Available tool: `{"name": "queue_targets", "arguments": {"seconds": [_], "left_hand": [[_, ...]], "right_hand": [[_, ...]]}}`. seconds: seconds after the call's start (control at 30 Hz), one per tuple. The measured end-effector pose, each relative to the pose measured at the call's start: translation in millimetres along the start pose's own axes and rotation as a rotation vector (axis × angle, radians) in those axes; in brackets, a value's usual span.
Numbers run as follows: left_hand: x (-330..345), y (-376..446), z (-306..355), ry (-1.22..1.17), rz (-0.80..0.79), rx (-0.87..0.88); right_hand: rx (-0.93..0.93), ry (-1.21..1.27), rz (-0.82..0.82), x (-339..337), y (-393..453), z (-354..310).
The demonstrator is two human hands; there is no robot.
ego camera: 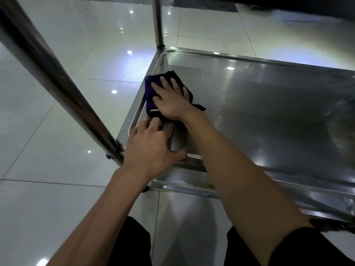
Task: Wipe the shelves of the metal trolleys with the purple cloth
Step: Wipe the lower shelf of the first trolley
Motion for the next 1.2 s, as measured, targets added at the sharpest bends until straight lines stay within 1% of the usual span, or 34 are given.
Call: {"name": "queue_targets", "arguments": {"seconds": [0.1,0.2,0.3,0.43,0.53,0.6,0.63,0.7,0.73,0.87,1.0,1.07,1.2], "left_hand": [[1,-2,-1,0.013,-0.003,0.005],[1,-2,-1,-0.012,-0.008,-0.014],[0,-2,2,-0.015,-0.017,-0.016],[-3,0,3,0.021,-0.071,-0.046],[-13,13,23,0.039,-0.020,-0.091],[-19,25,57,-0.011,0.056,-0.002],[-19,30,76,-0.044,0.068,0.061],[-13,35,101,-0.068,0.021,0.123],[-9,36,107,-0.047,0.010,0.127],[-1,38,112,0.059,0.088,0.107],[1,38,123,0.017,0.071,0.121],[3,35,124,0.026,0.084,0.137],[5,34,123,0.021,0.091,0.163]], "right_hand": [[-0.003,0.000,-0.023,4,8,-15],[-0.009,0.014,-0.014,-2,-2,-3],[0.013,0.016,0.014,-13,-17,21],[0.113,0.000,0.086,-32,-45,66],[0.171,0.005,0.129,-45,-69,95],[0.186,0.024,0.141,-50,-83,106],[0.194,0.031,0.149,-54,-89,113],[0.225,0.037,0.167,-63,-104,128],[0.248,0.033,0.182,-70,-113,140],[0.392,0.015,0.271,-106,-159,205],[0.473,0.069,0.323,-128,-196,255],[0.482,0.080,0.327,-131,-200,266],[0.505,-0.010,0.295,-128,-196,263]]}}
Point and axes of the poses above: each hand's wrist, its own y-axis towards the middle knuckle, its own x-axis out of the palm, z = x × y, the point moved 1 cm from there along y, towards the middle knuckle, and after that the axes turned 9 degrees about y, right-handed, at the moved point
